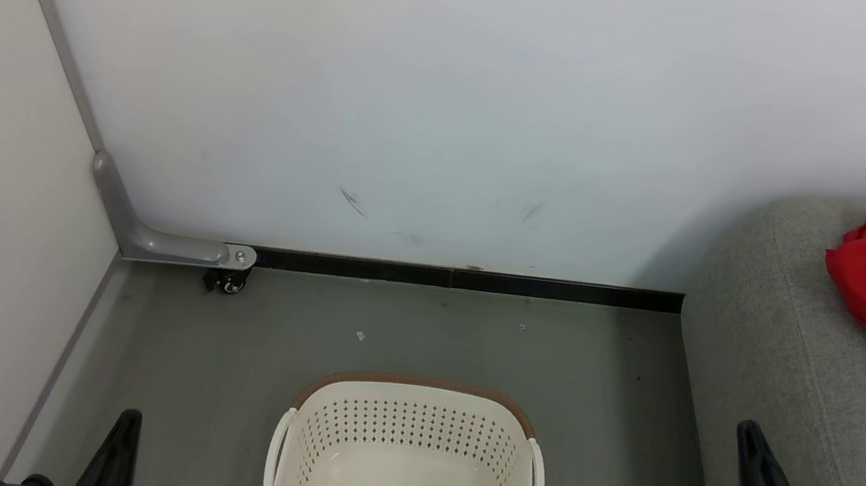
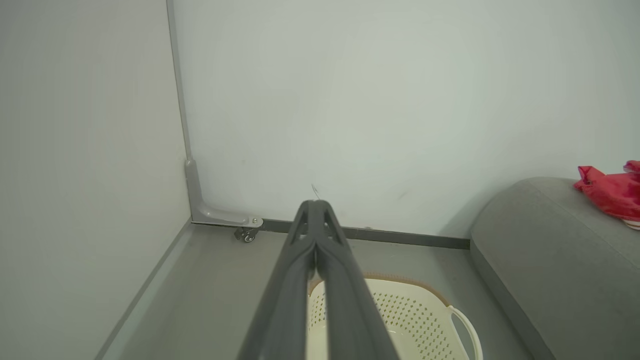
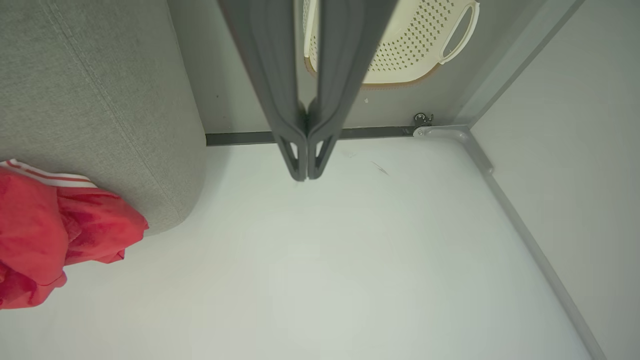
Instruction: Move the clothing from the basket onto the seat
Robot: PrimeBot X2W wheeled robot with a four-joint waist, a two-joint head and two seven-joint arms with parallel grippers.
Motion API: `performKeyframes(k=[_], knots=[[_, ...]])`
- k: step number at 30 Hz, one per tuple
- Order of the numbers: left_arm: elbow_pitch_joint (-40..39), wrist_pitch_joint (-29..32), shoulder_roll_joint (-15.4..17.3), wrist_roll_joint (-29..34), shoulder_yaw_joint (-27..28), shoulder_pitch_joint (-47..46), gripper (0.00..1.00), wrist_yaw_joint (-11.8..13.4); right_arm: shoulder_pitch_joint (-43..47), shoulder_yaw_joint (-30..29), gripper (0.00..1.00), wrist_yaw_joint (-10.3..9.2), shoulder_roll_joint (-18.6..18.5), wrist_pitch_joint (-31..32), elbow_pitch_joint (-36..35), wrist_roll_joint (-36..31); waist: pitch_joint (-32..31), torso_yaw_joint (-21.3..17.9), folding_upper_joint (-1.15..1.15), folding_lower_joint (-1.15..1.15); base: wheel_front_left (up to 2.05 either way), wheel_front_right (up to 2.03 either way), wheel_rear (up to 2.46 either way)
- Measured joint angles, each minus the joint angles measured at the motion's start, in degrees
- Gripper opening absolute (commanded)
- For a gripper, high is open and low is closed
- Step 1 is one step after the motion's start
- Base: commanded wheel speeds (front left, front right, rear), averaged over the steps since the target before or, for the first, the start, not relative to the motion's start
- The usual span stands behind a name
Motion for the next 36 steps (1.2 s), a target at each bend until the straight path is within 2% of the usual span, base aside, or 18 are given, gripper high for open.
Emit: performKeyframes(k=[10,19,36], knots=[[0.49,1.52,-0.32,-6.68,0.16,-0.02,0.00,-0.57,-0.16,-0.22,0.00,0.00,0.00,1.19,1.10,6.26,0.07,-0.12,0.00,0.01,0.00,0.00,0.00],[1.20,3.02,-0.86,-12.14,0.86,-0.36,0.00,-1.35,-0.37,-0.34,0.00,0.00,-0.01,3.10,1.78,15.06,0.15,-0.52,0.00,0.07,0.00,0.00,0.00],[2.72,6.00,-1.20,-22.29,2.20,-1.82,0.00,-2.53,-1.53,-0.69,0.00,0.00,-0.03,6.25,3.24,27.21,-0.09,-1.37,0.00,0.76,0.00,0.00,0.00]])
